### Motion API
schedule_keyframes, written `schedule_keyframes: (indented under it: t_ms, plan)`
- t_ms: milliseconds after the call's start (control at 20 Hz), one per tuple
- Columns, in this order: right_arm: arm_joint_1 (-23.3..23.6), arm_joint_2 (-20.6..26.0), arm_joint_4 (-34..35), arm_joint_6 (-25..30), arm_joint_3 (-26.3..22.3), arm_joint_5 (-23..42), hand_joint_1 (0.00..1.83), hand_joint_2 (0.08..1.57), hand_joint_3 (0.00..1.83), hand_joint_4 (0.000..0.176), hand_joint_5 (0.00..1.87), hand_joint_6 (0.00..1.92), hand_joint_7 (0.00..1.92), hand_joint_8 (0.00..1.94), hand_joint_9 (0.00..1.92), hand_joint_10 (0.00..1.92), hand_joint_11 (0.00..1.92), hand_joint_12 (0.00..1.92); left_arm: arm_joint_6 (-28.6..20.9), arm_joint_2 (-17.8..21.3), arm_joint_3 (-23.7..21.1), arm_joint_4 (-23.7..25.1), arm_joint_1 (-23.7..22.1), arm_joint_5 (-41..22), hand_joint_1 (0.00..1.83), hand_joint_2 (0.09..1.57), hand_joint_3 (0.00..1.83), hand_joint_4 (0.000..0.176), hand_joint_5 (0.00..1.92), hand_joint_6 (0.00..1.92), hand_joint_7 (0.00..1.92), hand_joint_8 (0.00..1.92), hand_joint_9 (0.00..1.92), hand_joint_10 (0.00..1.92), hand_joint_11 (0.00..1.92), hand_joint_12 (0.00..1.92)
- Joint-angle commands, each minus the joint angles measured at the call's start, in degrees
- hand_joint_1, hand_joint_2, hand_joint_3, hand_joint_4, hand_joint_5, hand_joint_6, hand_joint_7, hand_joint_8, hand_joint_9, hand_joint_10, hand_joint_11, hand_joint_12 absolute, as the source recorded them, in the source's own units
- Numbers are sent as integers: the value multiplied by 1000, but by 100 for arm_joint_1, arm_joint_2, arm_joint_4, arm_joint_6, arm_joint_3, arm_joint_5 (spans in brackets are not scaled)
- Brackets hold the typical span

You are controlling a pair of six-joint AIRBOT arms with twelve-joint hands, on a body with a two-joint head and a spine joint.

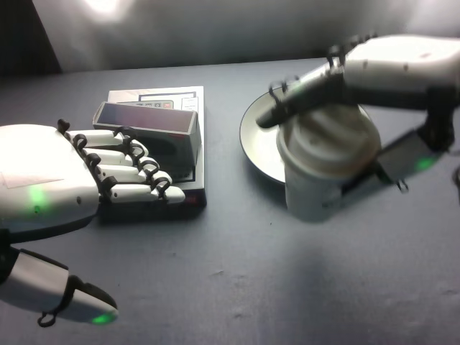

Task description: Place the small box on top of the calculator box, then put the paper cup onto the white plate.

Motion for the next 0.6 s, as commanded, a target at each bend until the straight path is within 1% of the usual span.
schedule_keyframes:
  t_ms: [0, 50, 100, 150, 200, 250, 300, 350, 400, 450, 500, 550]
  plan:
    - [204, 11, 232, 41, 139, 472, 1467, 1199, 0, 0, 821, 1243, 852, 1116, 664, 1307, 567, 1804, 49, 36, 0, -176, -61, -373, 273, 1050, 0, 0, 168, 6, 220, 5, 203, 6, 0, 459]
    - [370, -115, 232, 37, 349, 425, 1364, 1210, 1, 0, 805, 1300, 842, 1179, 627, 1432, 482, 1513, 58, 37, 2, -177, -64, -371, 284, 1053, 0, 0, 161, 1, 213, 1, 192, 1, 0, 428]
    - [514, -265, 232, 28, 593, 346, 1348, 1202, 0, 0, 819, 1282, 862, 1158, 643, 1431, 501, 1398, 60, 37, 5, -177, -71, -370, 291, 1051, 0, 0, 158, 0, 207, 0, 191, 1, 0, 423]
    - [622, -426, 232, 19, 844, 278, 1347, 1193, 0, 0, 843, 1252, 872, 1135, 660, 1414, 518, 1363, 60, 37, 6, -177, -72, -371, 289, 1049, 0, 0, 159, 0, 197, 0, 185, 0, 0, 433]
    - [724, -657, 214, 7, 1189, 199, 1446, 1184, 0, 0, 845, 1204, 879, 1091, 696, 1288, 581, 1690, 60, 37, 0, -177, -72, -371, 282, 1053, 1, 0, 165, 2, 209, 3, 197, 4, 0, 481]
    - [760, -814, 205, -29, 1420, 182, 1446, 1184, 0, 0, 845, 1204, 879, 1091, 696, 1288, 581, 1690, 60, 37, -5, -180, -75, -368, 282, 1053, 1, 0, 165, 2, 209, 3, 197, 4, 0, 481]
    - [763, -933, 205, -71, 1593, 182, 1464, 1190, 1, 0, 836, 1217, 860, 1110, 685, 1283, 581, 1771, 60, 37, -10, -183, -77, -362, 248, 1062, 3, 0, 145, 0, 189, 0, 183, 0, 0, 466]
    - [744, -1058, 206, -120, 1755, 181, 1464, 1190, 1, 0, 836, 1217, 860, 1110, 685, 1283, 581, 1771, 60, 38, -14, -187, -81, -356, 248, 1062, 3, 0, 145, 0, 189, 0, 183, 0, 0, 466]
    - [700, -1155, 207, -151, 1901, 182, 1365, 1204, 1, 0, 813, 1299, 856, 1156, 638, 1409, 507, 1476, 60, 38, -16, -188, -93, -344, 246, 1065, 4, 0, 135, 0, 188, 1, 181, 1, 0, 461]
    - [622, -1257, 211, -152, 2042, 205, 1365, 1204, 1, 0, 813, 1299, 856, 1156, 638, 1409, 507, 1476, 60, 37, -16, -188, -114, -323, 246, 1065, 4, 0, 135, 0, 188, 1, 181, 1, 0, 461]
    - [532, -1328, 307, -226, 2135, 292, 1447, 1194, 4, 0, 825, 1240, 865, 1104, 666, 1318, 560, 1739, 60, 37, -13, -188, -125, -317, 265, 1068, 4, 0, 138, 2, 198, 5, 185, 2, 0, 453]
    - [455, -1372, 548, -448, 2181, 360, 1447, 1194, 4, 0, 825, 1240, 865, 1104, 666, 1318, 560, 1739, 60, 37, -12, -188, -133, -313, 265, 1068, 4, 0, 138, 2, 198, 5, 185, 2, 0, 453]
